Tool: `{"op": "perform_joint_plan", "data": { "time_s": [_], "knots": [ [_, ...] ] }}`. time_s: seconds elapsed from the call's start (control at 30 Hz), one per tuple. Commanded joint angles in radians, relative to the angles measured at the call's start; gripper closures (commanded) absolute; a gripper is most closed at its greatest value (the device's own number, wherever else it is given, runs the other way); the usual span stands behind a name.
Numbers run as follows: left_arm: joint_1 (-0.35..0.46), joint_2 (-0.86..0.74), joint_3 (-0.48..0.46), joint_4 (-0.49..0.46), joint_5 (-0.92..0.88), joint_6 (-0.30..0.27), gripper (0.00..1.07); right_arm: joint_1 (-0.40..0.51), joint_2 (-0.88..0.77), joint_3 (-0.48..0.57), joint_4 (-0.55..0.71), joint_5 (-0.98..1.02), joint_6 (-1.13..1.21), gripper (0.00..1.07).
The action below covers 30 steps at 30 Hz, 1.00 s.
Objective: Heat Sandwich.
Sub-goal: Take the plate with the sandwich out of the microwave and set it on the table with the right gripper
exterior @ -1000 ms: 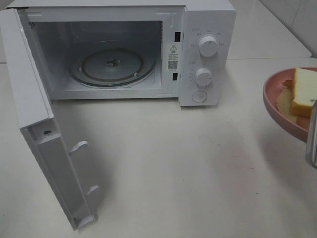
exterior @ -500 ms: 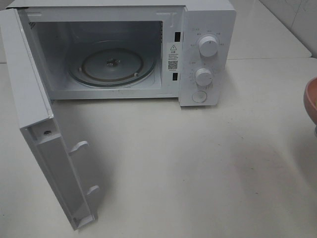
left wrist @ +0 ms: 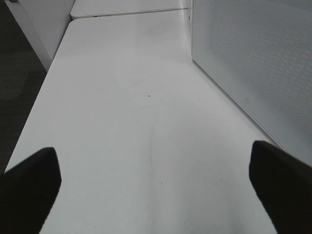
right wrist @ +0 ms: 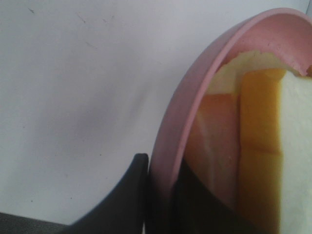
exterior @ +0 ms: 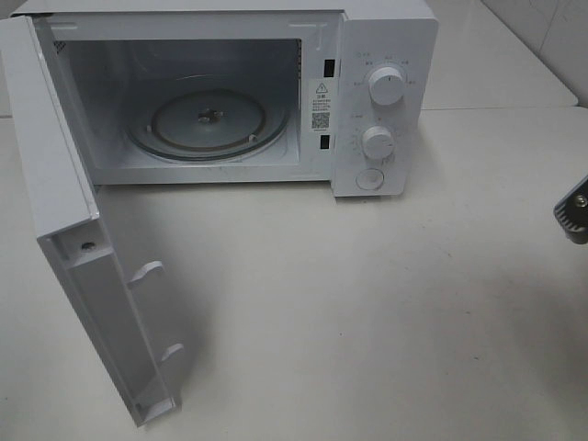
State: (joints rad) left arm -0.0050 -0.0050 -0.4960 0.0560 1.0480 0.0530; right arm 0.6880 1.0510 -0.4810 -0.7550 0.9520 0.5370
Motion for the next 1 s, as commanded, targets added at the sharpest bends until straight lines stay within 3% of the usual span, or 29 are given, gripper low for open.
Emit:
{"op": "perform_joint_plan", "data": {
  "time_s": [0.03,0.47,1.0],
  "knots": [
    [-0.001,-0.016,0.003,-0.004,-0.015,-0.002,0.09,-0.001,0.056,-0.002,-0.083,0.004,0.116,1.07],
    [-0.001,-0.016,0.003,-0.004,-0.015,-0.002,0.09,-0.001,0.215,-0.002,-0.190,-0.006,0.412,1.07],
    [-0.001,-0.016,0.003,-0.004,-0.015,-0.002,0.09,-0.001,0.410,-0.002,-0.264,-0.074,0.576,1.07]
  ]
}}
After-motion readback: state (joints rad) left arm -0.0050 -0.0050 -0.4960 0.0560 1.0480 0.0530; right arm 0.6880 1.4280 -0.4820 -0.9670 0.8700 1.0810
